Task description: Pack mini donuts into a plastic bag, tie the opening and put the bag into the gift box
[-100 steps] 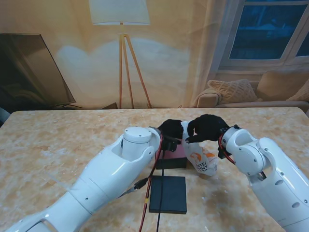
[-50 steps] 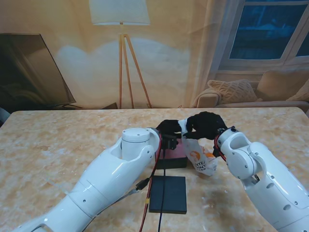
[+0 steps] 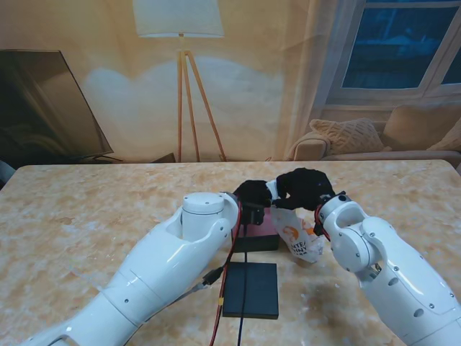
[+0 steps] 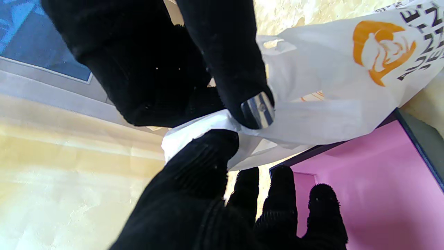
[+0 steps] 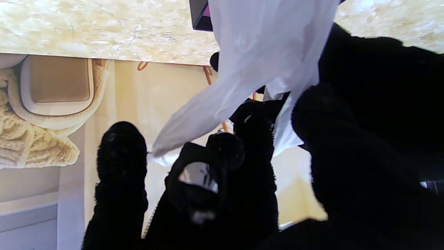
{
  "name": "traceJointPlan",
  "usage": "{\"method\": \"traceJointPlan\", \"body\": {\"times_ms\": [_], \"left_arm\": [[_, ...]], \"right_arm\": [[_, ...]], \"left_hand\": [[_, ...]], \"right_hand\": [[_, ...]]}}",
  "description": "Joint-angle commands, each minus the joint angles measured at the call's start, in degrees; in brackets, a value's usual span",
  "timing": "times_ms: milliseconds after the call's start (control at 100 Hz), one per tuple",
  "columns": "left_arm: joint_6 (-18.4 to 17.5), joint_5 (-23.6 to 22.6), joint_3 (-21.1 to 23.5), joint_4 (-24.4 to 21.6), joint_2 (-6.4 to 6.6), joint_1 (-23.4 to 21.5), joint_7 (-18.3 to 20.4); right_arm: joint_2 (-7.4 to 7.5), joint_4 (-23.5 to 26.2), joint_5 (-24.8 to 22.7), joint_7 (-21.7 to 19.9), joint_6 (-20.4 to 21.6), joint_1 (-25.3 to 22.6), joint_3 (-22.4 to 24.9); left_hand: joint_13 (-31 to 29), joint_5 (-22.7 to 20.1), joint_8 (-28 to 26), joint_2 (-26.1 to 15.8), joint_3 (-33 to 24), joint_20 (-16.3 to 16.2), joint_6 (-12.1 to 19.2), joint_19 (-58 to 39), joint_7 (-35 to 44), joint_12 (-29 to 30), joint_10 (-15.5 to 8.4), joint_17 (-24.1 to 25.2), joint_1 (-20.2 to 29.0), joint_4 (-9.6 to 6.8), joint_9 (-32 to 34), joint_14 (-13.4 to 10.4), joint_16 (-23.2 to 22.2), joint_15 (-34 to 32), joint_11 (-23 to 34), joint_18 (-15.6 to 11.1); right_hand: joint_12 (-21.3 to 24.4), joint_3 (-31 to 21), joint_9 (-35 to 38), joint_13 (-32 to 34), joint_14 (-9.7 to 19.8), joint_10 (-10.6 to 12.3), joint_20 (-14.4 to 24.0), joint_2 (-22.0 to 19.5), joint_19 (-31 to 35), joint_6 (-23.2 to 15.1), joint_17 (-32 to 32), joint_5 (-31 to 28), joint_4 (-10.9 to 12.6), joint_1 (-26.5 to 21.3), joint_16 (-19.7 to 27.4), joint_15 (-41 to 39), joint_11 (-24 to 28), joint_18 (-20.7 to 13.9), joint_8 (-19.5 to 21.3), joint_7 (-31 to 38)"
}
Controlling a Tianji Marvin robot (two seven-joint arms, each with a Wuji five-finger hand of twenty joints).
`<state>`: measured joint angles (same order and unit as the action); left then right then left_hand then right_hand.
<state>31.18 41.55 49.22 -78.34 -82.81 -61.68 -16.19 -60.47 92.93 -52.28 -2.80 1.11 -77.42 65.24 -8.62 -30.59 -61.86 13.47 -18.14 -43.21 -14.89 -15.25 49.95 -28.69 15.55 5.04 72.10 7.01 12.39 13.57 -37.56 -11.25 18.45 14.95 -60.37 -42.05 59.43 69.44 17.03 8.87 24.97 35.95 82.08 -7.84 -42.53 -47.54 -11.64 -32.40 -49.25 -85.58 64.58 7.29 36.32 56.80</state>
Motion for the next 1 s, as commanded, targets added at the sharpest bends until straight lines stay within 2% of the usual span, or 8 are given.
{"method": "traceJointPlan", "body": {"times_ms": [0, 150, 230, 240, 380, 610, 880, 990], "left_arm": [[-0.6, -0.3, -0.3, -1.1, -0.55, 0.2, 2.1], [-1.3, -1.4, -0.2, -0.9, 0.15, 0.3, 4.3], [-2.1, -2.5, -0.2, -0.6, 0.69, 0.4, 5.9], [-2.2, -2.6, -0.2, -0.5, 0.76, 0.4, 6.2], [-3.5, -4.4, -0.5, 0.3, 1.61, 0.9, 9.4], [-6.0, -6.8, -1.5, 1.6, 3.05, 1.9, 15.2], [-7.4, -7.0, -1.5, 1.9, 3.93, 2.0, 18.1], [-7.8, -6.4, -1.4, 1.9, 4.20, 1.9, 19.2]], "right_arm": [[-0.81, -0.3, 0.9, -1.4, 0.7, -0.4, -0.5], [-0.28, 1.3, 4.6, -6.7, 2.5, -1.5, 2.4], [-0.09, 2.2, 5.6, -8.0, 3.3, -2.2, 4.4], [-0.08, 2.3, 5.7, -8.0, 3.3, -2.3, 4.6], [-0.27, 3.0, 4.4, -6.7, 2.5, -3.1, 6.5], [-0.50, 2.5, 2.9, -4.9, 0.4, -2.8, 6.9], [-0.56, 0.3, 3.3, -4.6, -0.4, -1.5, 5.8], [-0.57, -0.6, 4.5, -4.9, 0.2, -1.0, 5.4]], "left_hand": [[0.8, -5.1, -1.2, 1.2, 0.5, -0.4, 5.8, 0.9, 7.1, 0.3, -1.6, -0.2, 0.9, 1.50, -1.3, -2.1, 0.9, 1.4, 0.0, -1.8], [0.1, -5.5, -1.1, 1.7, -0.1, -0.8, 5.2, 0.9, 7.2, 0.3, -1.3, -2.5, 1.0, 1.45, -0.4, -1.4, 0.9, 1.1, 0.3, -2.3], [-0.2, -5.9, -1.4, 2.2, -1.0, -1.3, 4.5, 0.6, 7.4, 0.2, -1.2, -3.8, 0.8, 1.41, 0.1, -1.0, 0.8, 0.8, 0.5, -2.8], [-0.2, -6.1, -1.5, 2.9, -3.9, -2.1, 4.5, 1.0, 7.2, 0.2, -1.2, -4.0, -0.7, 1.79, 0.2, -1.0, 0.8, 0.7, 0.4, -3.0], [-0.3, -6.8, -2.1, 4.1, -7.3, -2.8, 4.0, 1.2, 7.6, 0.3, -1.1, -5.2, -2.4, 2.05, 0.7, -0.6, 1.1, 0.8, 0.3, -4.2], [-0.7, -7.9, -5.0, 5.5, -12.5, -0.5, 3.0, -0.3, 8.8, 1.5, -0.9, -5.6, -4.9, 1.96, 1.6, -0.4, 3.3, 1.2, -0.6, -4.3], [-0.4, -8.9, -7.5, 6.5, -15.9, 2.9, 2.6, -5.1, 9.3, 1.8, -0.9, -3.9, -6.6, 1.46, 1.5, -0.3, 4.6, 1.6, -1.0, -4.2], [-0.3, -9.3, -7.1, 7.3, -17.6, 4.8, 3.0, -6.4, 9.2, 3.1, -0.7, -2.8, -7.5, 1.57, 1.8, -0.5, 5.9, 2.4, -2.5, -3.9]], "right_hand": [[-0.9, -1.2, 0.8, 0.3, 2.0, 4.4, 0.7, 1.9, -0.2, -3.5, 0.9, 3.1, -2.1, -1.4, -1.5, -2.6, 1.1, 0.4, -4.6, -3.7], [0.0, -1.0, -2.7, -2.7, 0.4, 1.6, 1.6, -2.5, -1.7, 2.2, 2.9, 3.2, 0.2, 2.6, -1.5, 0.4, -2.0, 1.5, -3.1, -13.1], [0.2, -0.9, -3.2, -3.0, 0.2, 1.3, 2.0, -2.1, -1.5, 2.5, 2.7, 3.5, 0.5, 1.0, -1.5, 0.9, -2.5, 1.1, -2.5, -14.6], [0.2, -0.9, -3.2, -3.0, 0.2, 1.2, 2.0, -1.8, -1.5, 2.4, 2.7, 3.6, 0.4, 0.5, -1.5, 0.9, -2.5, 1.1, -2.4, -14.6], [-0.4, -3.0, -1.4, -1.4, 0.5, 1.6, 2.9, 0.0, -0.2, 0.0, 1.3, 5.6, -1.7, -7.1, -1.4, -0.2, -1.4, 0.8, -7.8, -5.8], [-0.4, -2.1, -0.1, 0.2, 0.6, 1.6, 3.1, -2.2, 1.7, 0.8, -0.1, 5.2, -1.4, -8.0, -0.9, -1.6, -0.4, 0.8, -9.7, -5.3], [0.6, 0.6, 0.1, 0.4, 0.6, 1.5, 2.7, -4.4, 2.2, 3.4, -0.5, 5.9, -0.4, -5.1, -0.4, -1.9, -0.2, 0.6, -13.9, -10.9], [1.1, 1.4, -0.7, -0.1, 0.4, 1.3, 2.3, -6.7, 2.1, 4.8, -0.2, 5.1, 1.7, -2.3, 0.2, -1.1, -0.5, 0.6, -11.1, -19.1]]}}
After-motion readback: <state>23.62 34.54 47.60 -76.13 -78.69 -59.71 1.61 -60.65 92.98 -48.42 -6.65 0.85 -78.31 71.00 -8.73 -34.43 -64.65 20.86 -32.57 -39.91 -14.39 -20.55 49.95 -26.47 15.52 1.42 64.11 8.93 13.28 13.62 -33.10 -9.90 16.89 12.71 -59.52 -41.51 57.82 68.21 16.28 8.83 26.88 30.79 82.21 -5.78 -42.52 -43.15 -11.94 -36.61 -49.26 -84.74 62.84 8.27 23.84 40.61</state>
